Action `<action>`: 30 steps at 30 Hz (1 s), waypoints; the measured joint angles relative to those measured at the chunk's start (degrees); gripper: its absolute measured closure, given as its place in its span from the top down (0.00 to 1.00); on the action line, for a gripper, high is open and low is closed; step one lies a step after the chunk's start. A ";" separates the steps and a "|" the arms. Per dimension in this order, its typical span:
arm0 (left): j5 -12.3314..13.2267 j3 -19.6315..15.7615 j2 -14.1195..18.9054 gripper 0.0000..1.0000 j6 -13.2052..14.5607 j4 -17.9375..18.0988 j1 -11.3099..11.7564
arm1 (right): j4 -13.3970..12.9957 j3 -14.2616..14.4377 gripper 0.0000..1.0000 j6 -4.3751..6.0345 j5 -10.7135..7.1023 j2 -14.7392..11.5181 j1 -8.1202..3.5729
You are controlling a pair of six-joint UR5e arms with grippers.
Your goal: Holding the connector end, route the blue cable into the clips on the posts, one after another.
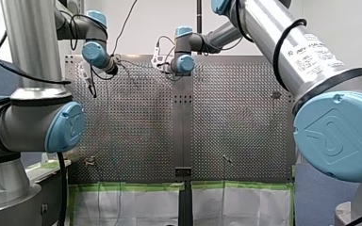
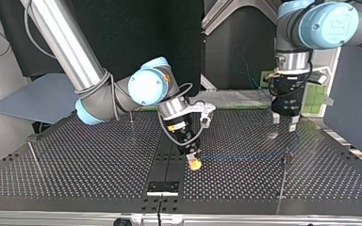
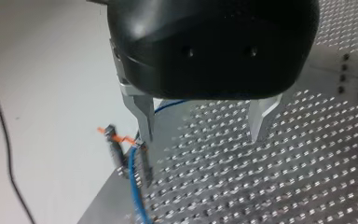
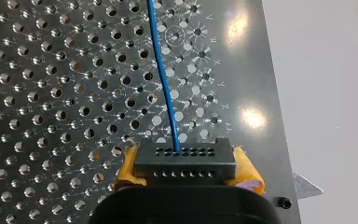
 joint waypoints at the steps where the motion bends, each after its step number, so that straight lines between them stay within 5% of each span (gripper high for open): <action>1: 0.41 0.00 0.04 1.00 0.41 -0.42 -0.06 | 0.02 0.00 0.00 0.01 0.00 0.00 0.02; 7: 2.61 0.00 0.12 1.00 3.28 -3.39 -0.21 | 0.11 -0.01 0.00 0.01 0.00 0.00 0.12; 19: 2.89 1.29 0.20 1.00 8.96 -5.68 0.61 | 0.25 0.04 0.00 0.13 0.00 0.01 0.04; 30: 2.96 6.49 0.21 1.00 9.46 -5.95 1.04 | 0.24 0.03 0.00 0.13 0.00 0.03 -0.03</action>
